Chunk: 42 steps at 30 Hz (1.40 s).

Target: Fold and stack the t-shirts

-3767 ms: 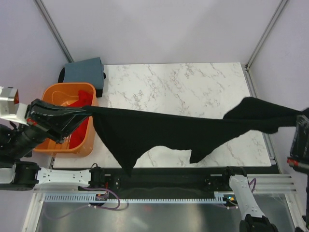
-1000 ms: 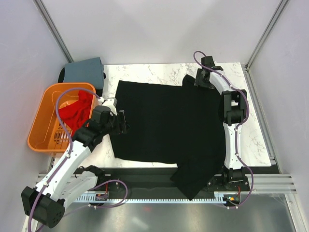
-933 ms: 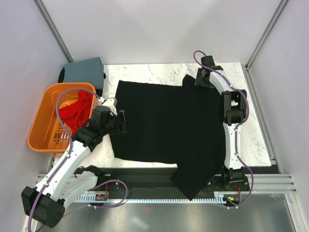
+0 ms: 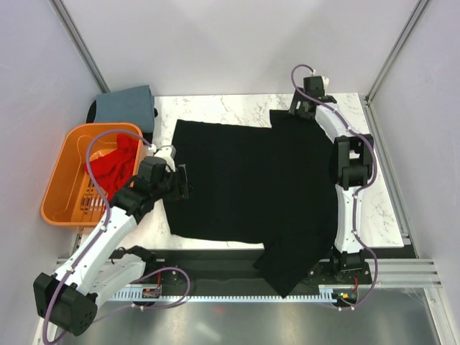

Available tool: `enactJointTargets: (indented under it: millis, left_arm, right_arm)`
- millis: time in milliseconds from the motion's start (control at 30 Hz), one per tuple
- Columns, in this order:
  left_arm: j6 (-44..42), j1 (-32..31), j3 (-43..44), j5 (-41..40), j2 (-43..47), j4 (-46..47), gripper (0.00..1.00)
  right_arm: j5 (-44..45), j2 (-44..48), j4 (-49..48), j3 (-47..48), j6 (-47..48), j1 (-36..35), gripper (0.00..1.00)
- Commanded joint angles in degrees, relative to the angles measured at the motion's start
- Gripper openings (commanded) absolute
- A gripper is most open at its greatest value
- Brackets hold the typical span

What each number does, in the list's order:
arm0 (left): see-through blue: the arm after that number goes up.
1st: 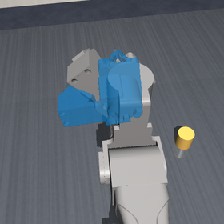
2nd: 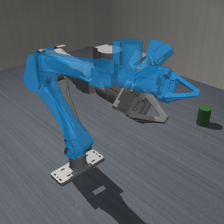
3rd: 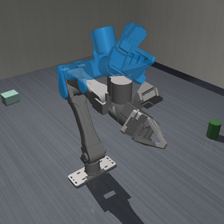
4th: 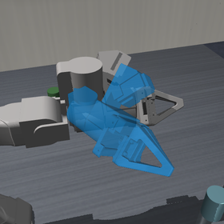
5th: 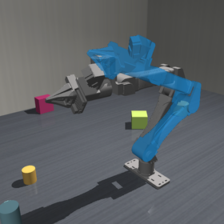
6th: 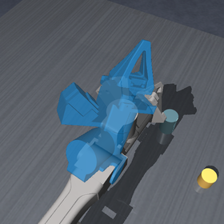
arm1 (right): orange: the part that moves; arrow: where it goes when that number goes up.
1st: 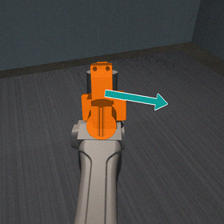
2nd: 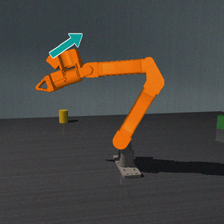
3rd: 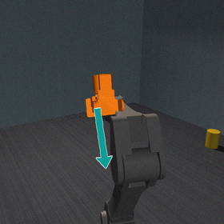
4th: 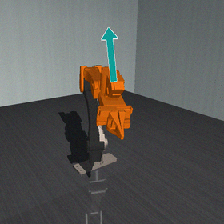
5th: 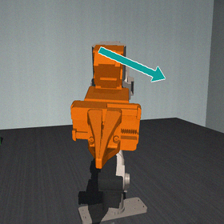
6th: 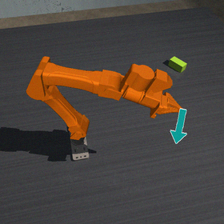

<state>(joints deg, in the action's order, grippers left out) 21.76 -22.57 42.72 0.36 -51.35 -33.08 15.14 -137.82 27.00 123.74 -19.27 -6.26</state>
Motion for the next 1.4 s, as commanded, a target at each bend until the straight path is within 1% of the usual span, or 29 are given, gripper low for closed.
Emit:
enactJointTargets:
  millis: [0,33,67,133,167,200,267,333,433,467,533,567,633,667,700,833,867,933,967,1033,1067,1100,1133,1167,1233,1267,1300,1333,1367]
  left_arm:
    - [-1.19,0.07,0.7,0.17,-0.33,-0.05,0.72]
    - [-0.84,0.15,0.7,-0.09,-0.5,0.03,0.72]
    - [-0.58,0.07,0.61,-0.18,-0.85,0.03,0.72]
    - [0.99,0.07,0.52,-0.27,-2.34,-0.05,0.72]
    - [2.14,0.07,0.35,-0.19,-2.96,-0.05,0.72]
    - [3.54,0.07,0.0,-2.1,-3.66,-0.05,0.72]
    - [8.11,0.07,-0.18,-2.38,-7.07,0.38,0.72]
    - [11.18,0.07,-0.18,-2.65,-9.89,3.27,0.72]
    - [12.69,-0.02,0.43,-4.22,-17.27,9.78,0.73]
    - [12.87,-0.02,1.04,-4.84,-22.6,10.75,0.73]
    - [13.13,0.07,4.38,-5.72,-28.77,12.33,0.74]
    - [13.13,0.07,7.26,-5.81,-34.55,12.51,0.74]
    - [13.05,0.24,10.44,-5.64,-40.73,12.69,0.74]
    - [13.05,0.16,13.41,-5.55,-45.98,12.69,0.74]
    - [12.96,0.16,14.92,-5.46,-48.12,12.69,0.74]
    - [12.78,0.68,21.95,-4.32,-56.11,13.3,0.74]
    - [12.61,0.77,25.45,-4.23,-57.44,13.39,0.74]
    - [12.17,1.29,29.68,-3.53,-61.99,12.7,0.74]
    - [12.34,1.56,34.57,-1.7,-63.42,10.69,0.74]
    - [13.13,1.91,39.35,1.9,-66.06,8.66,0.73]
    - [13.57,1.83,41.63,4.27,-65.89,7.95,0.72]
    - [14.1,1.48,41.48,3.95,-64.41,7.94,0.71]
    - [14.19,0.43,41.13,2.55,-62.83,7.86,0.71]
    - [13.67,-0.28,39.39,-1.9,-57.68,7.86,0.71]
    - [12.35,-1.68,36.49,-5.79,-51.86,7.68,0.73]
    - [12.0,-1.86,32.99,-7.11,-49.13,7.68,0.73]
    - [11.99,-1.95,30.95,-9.39,-43.02,7.59,0.74]
    - [12.25,-1.95,28.76,-10.54,-40.08,7.59,0.74]
    - [12.6,-1.95,24.04,-12.56,-37.27,7.59,0.75]
  right_arm:
    - [-0.63,11.15,-1.16,-11.83,-3.84,-0.24,0.98]
    - [-1.07,14.65,-1.16,-14.82,-4.63,-0.24,0.98]
    - [-1.86,16.34,-1.08,-20.76,-5.34,-0.33,0.98]
    - [-3.26,20.55,-0.81,-26.24,-6.65,-1.03,0.98]
    - [-4.23,21.44,-0.55,-30.71,-7.01,-1.29,0.98]
    - [-4.67,22.15,-0.29,-32.32,-7.71,-1.91,0.98]
    - [-4.41,23.21,0.51,-35.92,-7.8,-2.52,0.98]
    - [-3.54,22.69,0.59,-37.25,-7.72,-2.79,0.98]
    - [-2.83,19.88,1.82,-36.82,-6.49,-2.61,0.98]
    - [-2.31,19.0,2.08,-35.86,-6.14,-2.53,0.98]
    - [-1.69,15.93,2.7,-34.63,-5.96,-2.09,0.98]
    - [-2.38,14.7,2.88,-32.88,-5.96,-1.22,0.98]
    - [-3.27,10.66,3.84,-30.33,-6.22,-0.25,0.98]
    - [-4.14,7.86,5.15,-27.18,-6.57,0.72,0.98]
    - [-4.5,7.83,5.16,-25.41,-6.57,1.07,0.98]
    - [-4.59,-0.24,8.23,-14.87,-5.7,2.04,0.98]
    - [-4.59,-1.91,9.11,-9.45,-5.61,2.48,0.98]
    - [-5.55,-6.73,10.52,-3.63,-5.52,3.01,0.98]
    - [-6.43,-8.24,10.52,2.23,-4.91,3.18,0.98]
    - [-10.89,-12.81,9.65,9.03,-3.42,3.19,0.98]
    - [-13.27,-13.87,9.12,14.45,-2.89,3.19,0.98]
    - [-15.03,-14.4,8.51,16.25,-2.19,2.92,0.98]
    - [-17.31,-13.45,7.72,17.4,-1.74,2.66,0.98]
    - [-17.59,-11.87,7.36,16.37,-1.22,1.61,0.98]
    - [-16.2,-3.63,3.33,11.29,1.67,0.38,0.98]
    - [-13.84,-0.46,1.84,5.08,2.65,-0.32,0.98]
    - [-12.77,5.4,0.34,2.49,3.09,-1.37,0.98]
    - [-11.63,7.89,0.33,0.47,3.09,-1.82,0.98]
    - [-10.32,10.27,0.59,-2.77,2.4,-2.08,0.98]
